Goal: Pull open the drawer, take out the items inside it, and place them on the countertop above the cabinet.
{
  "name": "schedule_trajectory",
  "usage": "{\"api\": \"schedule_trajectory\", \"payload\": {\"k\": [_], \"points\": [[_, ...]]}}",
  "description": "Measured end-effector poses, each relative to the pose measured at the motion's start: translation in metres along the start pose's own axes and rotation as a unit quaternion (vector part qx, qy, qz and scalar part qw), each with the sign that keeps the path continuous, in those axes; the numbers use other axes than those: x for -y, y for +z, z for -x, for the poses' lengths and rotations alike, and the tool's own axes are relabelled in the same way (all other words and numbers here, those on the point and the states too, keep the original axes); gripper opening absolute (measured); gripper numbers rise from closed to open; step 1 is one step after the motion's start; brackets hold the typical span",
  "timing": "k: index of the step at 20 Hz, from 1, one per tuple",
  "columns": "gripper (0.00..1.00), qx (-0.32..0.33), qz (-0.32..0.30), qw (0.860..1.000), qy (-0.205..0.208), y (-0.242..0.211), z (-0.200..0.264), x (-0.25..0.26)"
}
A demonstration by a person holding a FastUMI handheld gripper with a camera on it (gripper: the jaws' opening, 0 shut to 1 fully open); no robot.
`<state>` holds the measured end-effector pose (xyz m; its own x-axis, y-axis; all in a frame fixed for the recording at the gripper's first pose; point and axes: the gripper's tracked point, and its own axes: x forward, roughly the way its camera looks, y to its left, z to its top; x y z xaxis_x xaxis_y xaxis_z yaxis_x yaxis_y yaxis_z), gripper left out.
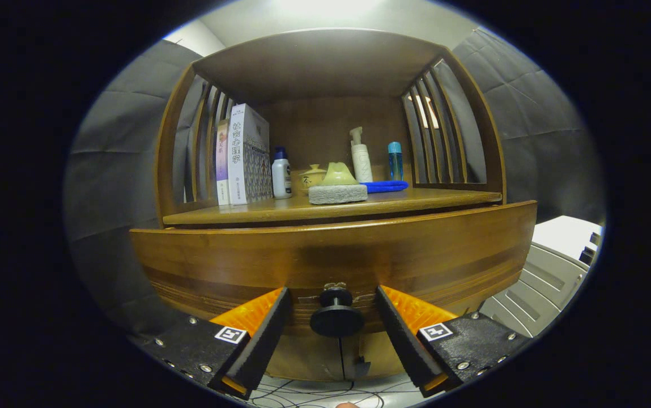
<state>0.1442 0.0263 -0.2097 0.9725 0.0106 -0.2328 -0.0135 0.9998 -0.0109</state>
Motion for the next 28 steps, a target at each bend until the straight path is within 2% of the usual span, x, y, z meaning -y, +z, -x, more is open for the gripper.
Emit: {"api": "schedule_trajectory", "payload": {"k": [17, 26, 28], "points": [[0.95, 0.001, 0.004, 1.0, -0.007, 0.008, -0.052, -0.005], [0.95, 0.01, 0.029, 1.0, -0.004, 0.011, -0.052, -0.003], [0.95, 0.013, 0.028, 1.0, -0.006, 0.023, -0.048, -0.001]]}}
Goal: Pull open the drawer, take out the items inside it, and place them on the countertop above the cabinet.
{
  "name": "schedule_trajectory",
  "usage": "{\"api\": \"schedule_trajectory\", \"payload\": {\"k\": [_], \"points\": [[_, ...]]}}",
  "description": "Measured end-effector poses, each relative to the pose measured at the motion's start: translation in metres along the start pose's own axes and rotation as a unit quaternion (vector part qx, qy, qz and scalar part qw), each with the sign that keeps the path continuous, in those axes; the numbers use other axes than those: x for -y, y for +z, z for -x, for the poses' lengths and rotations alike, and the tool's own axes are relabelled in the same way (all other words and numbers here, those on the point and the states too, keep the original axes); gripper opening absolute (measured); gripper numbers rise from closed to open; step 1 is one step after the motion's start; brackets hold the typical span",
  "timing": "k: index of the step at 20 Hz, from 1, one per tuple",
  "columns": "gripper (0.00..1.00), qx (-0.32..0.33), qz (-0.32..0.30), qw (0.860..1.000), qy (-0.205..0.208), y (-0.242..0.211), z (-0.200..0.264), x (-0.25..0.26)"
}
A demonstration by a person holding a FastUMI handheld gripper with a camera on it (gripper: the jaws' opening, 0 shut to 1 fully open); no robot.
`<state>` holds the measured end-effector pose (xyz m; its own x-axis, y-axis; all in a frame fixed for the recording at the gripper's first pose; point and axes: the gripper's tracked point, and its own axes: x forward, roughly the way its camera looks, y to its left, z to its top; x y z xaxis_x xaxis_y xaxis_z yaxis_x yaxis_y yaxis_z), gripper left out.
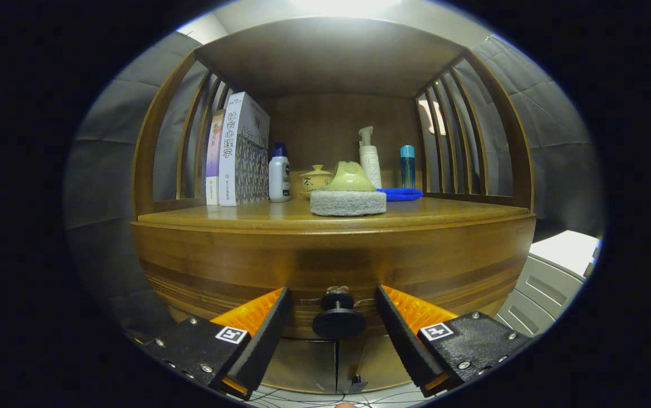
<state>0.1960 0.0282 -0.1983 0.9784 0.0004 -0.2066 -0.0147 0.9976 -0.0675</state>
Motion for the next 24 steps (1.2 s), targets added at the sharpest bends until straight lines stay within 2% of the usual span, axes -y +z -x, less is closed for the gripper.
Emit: {"api": "schedule_trajectory", "payload": {"k": [14, 18, 24], "points": [[0.95, 0.076, -0.016, 0.997, 0.0, 0.126, 0.136, 0.027], [0.95, 0.108, -0.019, 0.994, -0.005, 0.148, 0.176, 0.039], [0.95, 0.122, -0.005, 0.993, -0.006, 0.154, 0.223, 0.047]]}}
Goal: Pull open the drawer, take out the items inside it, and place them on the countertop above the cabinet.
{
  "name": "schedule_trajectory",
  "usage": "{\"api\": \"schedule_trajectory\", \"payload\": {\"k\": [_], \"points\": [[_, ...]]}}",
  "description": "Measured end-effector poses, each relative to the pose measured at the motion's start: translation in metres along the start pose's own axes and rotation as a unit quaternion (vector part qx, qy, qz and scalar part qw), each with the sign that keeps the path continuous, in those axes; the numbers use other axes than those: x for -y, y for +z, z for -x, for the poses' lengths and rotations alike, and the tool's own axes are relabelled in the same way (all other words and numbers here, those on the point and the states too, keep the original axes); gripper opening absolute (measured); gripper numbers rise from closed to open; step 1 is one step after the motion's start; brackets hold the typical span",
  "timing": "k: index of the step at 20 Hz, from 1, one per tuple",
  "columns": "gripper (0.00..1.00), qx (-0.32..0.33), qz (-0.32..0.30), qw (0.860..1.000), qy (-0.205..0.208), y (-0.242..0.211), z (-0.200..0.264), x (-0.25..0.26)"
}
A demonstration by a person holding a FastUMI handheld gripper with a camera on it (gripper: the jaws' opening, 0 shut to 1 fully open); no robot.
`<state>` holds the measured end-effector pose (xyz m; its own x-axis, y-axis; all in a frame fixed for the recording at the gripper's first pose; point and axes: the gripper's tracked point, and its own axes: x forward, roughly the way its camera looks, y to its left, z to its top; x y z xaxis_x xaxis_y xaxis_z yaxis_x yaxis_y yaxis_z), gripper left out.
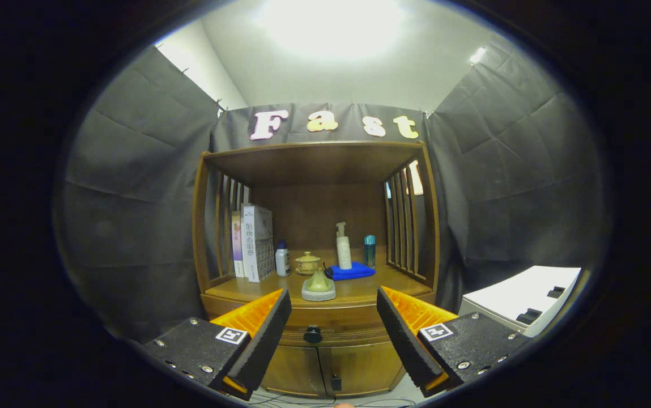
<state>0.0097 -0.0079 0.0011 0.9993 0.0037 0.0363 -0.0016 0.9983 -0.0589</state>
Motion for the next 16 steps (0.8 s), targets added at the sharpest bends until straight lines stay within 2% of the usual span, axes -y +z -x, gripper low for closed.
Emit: {"api": "schedule_trajectory", "payload": {"k": [11, 16], "points": [[0.95, 0.009, -0.005, 1.0, 0.013, -0.012, 0.071, 0.009], [0.95, -0.009, -0.01, 1.0, 0.015, -0.023, 0.077, 0.011]]}}
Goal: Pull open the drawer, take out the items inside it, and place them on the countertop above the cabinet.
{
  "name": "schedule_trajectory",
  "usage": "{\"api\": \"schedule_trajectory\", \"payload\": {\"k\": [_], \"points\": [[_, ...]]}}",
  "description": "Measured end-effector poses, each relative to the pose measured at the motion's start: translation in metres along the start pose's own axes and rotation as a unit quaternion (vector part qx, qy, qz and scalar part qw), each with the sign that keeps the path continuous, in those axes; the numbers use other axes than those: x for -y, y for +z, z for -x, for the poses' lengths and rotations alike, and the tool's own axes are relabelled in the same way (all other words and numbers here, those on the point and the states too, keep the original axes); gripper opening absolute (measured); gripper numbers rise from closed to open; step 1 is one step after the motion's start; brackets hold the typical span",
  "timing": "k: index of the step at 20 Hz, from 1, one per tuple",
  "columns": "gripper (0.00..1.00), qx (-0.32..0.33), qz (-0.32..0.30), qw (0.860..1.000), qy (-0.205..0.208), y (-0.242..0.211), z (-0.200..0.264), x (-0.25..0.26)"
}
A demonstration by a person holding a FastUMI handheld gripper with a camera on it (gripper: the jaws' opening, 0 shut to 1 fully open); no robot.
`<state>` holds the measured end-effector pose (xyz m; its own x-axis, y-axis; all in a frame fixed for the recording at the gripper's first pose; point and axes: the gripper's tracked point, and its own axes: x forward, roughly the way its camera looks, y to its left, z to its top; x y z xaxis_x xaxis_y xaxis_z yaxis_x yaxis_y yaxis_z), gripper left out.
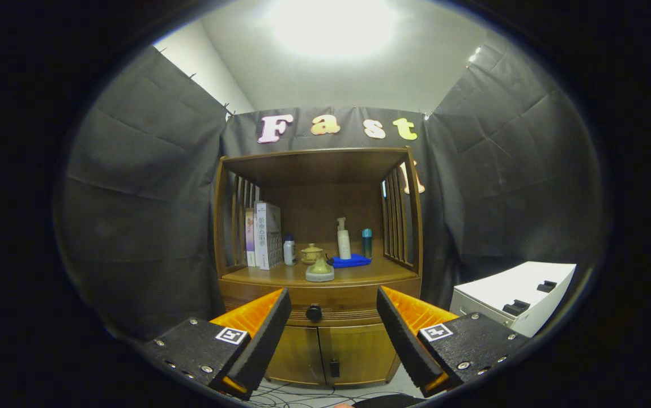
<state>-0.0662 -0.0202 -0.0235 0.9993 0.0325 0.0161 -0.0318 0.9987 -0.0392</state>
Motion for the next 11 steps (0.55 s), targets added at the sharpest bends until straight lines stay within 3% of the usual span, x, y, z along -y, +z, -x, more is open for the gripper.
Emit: {"api": "schedule_trajectory", "payload": {"k": [11], "points": [[0.95, -0.013, -0.005, 1.0, 0.01, -0.012, -0.002, -0.008]]}}
